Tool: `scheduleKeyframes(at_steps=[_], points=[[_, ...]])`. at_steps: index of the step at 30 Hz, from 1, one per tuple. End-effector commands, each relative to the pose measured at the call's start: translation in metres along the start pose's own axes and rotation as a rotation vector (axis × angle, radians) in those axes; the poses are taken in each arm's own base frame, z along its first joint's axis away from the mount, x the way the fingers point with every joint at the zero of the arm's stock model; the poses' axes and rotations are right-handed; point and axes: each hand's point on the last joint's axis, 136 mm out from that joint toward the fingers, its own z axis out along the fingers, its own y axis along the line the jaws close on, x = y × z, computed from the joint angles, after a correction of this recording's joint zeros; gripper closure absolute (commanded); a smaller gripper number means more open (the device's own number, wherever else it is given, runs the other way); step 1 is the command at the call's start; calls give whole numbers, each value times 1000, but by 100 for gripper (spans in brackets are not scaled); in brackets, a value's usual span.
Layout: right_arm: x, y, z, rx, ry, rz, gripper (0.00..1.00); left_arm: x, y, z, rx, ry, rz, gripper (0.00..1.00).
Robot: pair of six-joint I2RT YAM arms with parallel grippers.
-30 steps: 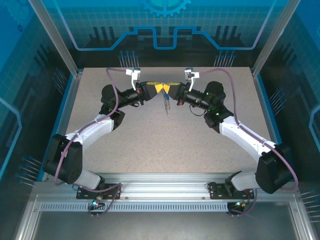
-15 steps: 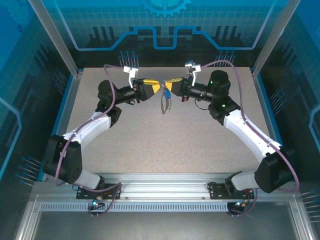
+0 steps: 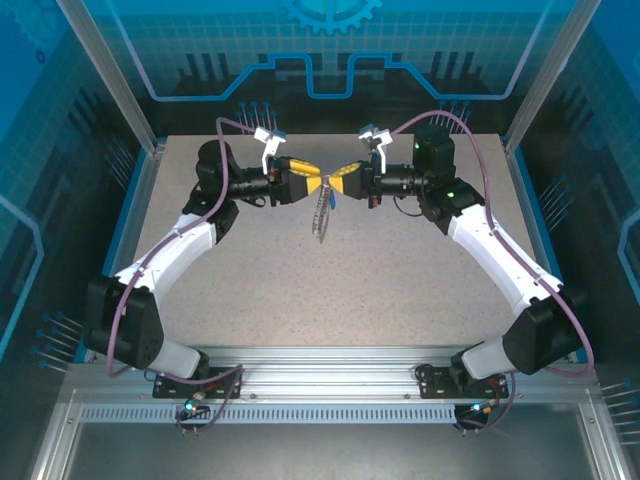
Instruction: Put the keys on the keyring
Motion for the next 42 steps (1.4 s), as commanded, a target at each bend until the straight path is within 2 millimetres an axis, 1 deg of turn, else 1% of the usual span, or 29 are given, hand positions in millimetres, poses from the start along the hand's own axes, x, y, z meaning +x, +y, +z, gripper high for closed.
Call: scheduleKeyframes(at_steps=[1, 6, 12, 19, 30, 36, 42], points=[[-1, -3, -5, -5, 12, -12, 100, -8, -21, -5, 43, 28, 80, 52], [3, -8, -4, 3, 16, -3, 100, -9, -22, -5, 44, 38, 89, 51], [3, -10, -2, -5, 15, 2, 100, -12, -22, -2, 74, 47, 76, 51], [2, -10, 0, -12, 12, 4, 100, -10, -20, 3, 95, 59, 63, 55], [3, -9, 0, -14, 12, 1, 100, -6, -15, 9, 100, 68, 50, 56], [3, -9, 1, -15, 12, 0, 100, -5, -16, 15, 114, 77, 48, 62], [3, -9, 0, -12, 11, -2, 100, -2, -17, 18, 128, 86, 46, 72]])
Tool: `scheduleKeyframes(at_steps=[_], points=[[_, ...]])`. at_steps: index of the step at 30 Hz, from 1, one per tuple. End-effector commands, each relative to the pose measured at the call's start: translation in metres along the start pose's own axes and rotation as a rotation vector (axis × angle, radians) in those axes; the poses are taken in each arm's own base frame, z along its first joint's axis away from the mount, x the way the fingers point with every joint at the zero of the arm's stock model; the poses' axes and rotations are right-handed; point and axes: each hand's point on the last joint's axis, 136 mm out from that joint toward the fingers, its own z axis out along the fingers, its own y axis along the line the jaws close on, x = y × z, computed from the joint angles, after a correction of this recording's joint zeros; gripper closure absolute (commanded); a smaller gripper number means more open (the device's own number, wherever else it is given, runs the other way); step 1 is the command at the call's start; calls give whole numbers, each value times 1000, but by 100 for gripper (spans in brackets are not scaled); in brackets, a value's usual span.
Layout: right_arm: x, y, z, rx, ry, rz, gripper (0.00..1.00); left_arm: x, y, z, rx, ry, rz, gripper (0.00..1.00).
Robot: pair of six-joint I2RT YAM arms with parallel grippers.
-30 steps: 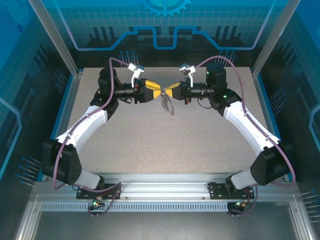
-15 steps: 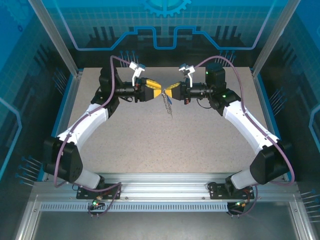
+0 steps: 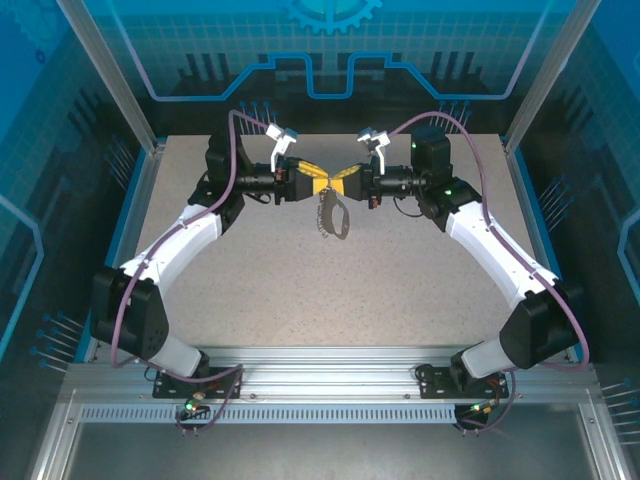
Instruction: Put the keys on the keyring
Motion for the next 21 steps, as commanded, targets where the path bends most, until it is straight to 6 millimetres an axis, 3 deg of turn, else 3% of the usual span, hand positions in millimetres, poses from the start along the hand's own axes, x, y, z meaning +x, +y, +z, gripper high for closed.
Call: scheduleKeyframes(at_steps=[1, 13, 21], points=[[-7, 4, -2, -21, -15, -27, 100, -6, -8, 4, 40, 10, 32, 74], [-7, 0, -3, -9, -23, -24, 100, 3, -9, 7, 58, 29, 18, 74], [-5, 0, -2, -14, -22, -21, 100, 2, -8, 9, 54, 25, 26, 87]])
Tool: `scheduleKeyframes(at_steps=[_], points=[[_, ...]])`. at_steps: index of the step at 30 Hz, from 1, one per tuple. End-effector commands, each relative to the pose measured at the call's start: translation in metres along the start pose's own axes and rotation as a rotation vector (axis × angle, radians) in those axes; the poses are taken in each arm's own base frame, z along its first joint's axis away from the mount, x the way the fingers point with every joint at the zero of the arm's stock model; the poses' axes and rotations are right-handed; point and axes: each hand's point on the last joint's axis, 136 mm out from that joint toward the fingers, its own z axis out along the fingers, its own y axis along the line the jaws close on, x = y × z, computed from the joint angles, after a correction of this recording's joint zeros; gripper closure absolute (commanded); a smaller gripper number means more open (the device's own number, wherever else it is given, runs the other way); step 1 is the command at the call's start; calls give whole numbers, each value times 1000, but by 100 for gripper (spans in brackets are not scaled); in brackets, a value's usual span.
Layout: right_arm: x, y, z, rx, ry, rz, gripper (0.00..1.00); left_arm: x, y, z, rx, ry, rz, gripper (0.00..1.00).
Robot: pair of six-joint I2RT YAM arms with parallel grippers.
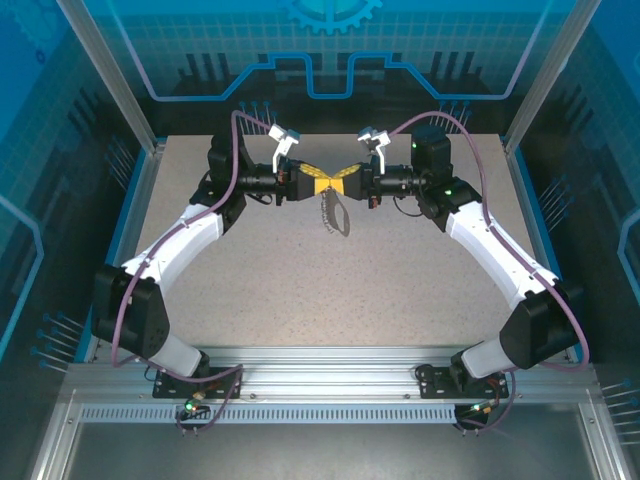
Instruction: Put the keys on the keyring
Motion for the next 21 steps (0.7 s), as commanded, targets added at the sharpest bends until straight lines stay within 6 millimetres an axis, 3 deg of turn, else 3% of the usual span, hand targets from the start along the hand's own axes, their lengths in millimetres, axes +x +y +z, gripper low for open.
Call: scheduleKeyframes(at_steps=[1, 5, 8, 14, 21], points=[[-3, -2, -2, -8, -16, -9, 100, -1, -8, 7, 40, 12, 35, 89], [-3, -2, -2, -9, -18, -8, 100, 0, -8, 11, 50, 14, 39, 99], [-6, 0, -3, -10, -24, -5, 100, -2, -5, 12, 38, -4, 43, 100], [-17, 2, -25, 84, -109, -22, 64, -13, -2, 5, 10, -82, 52, 100], [-3, -23, -50, 308, -207, 11, 54, -22, -8, 3, 44, -149, 36, 100]])
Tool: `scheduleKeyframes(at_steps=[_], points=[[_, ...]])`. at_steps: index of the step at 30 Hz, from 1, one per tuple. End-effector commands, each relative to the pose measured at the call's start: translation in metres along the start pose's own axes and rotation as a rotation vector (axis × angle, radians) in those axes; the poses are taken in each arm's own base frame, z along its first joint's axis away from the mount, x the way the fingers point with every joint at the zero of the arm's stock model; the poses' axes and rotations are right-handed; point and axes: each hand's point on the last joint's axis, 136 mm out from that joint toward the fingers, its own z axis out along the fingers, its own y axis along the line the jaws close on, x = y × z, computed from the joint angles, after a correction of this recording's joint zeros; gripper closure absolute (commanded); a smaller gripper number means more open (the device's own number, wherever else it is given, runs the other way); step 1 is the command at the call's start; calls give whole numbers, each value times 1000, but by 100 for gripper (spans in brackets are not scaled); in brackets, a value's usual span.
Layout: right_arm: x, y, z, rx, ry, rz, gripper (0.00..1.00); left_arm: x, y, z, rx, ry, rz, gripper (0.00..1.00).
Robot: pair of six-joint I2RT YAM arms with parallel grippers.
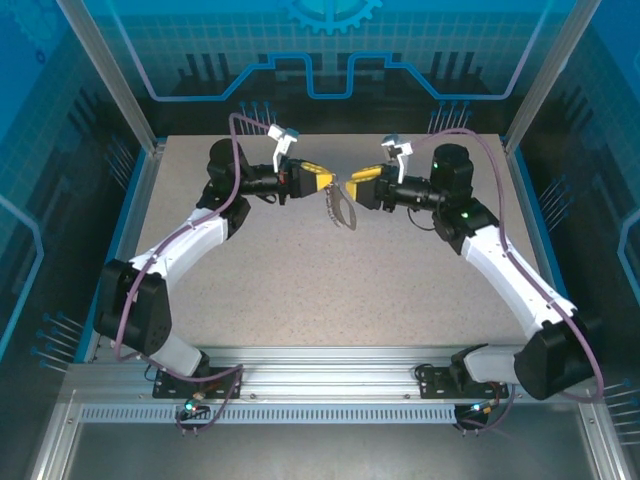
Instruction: Put the keys on the keyring
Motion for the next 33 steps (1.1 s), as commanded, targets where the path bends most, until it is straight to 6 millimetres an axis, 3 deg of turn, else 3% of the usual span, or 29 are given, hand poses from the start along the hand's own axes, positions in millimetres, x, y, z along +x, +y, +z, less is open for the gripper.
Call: scheduleKeyframes(at_steps=[1, 5, 12, 33], points=[[-4, -19, -9, 134, -83, -5, 53, -14, -10, 0, 37, -70, 27, 100], [16, -25, -1, 202, -72, -17, 52, -19, -11, 0, 70, -110, -5, 100], [34, -5, 18, 186, -53, -72, 49, -19, -7, 0, 93, -143, -42, 100], [8, -2, 32, 260, -90, -176, 48, -13, -8, 0, 104, -135, -63, 100]])
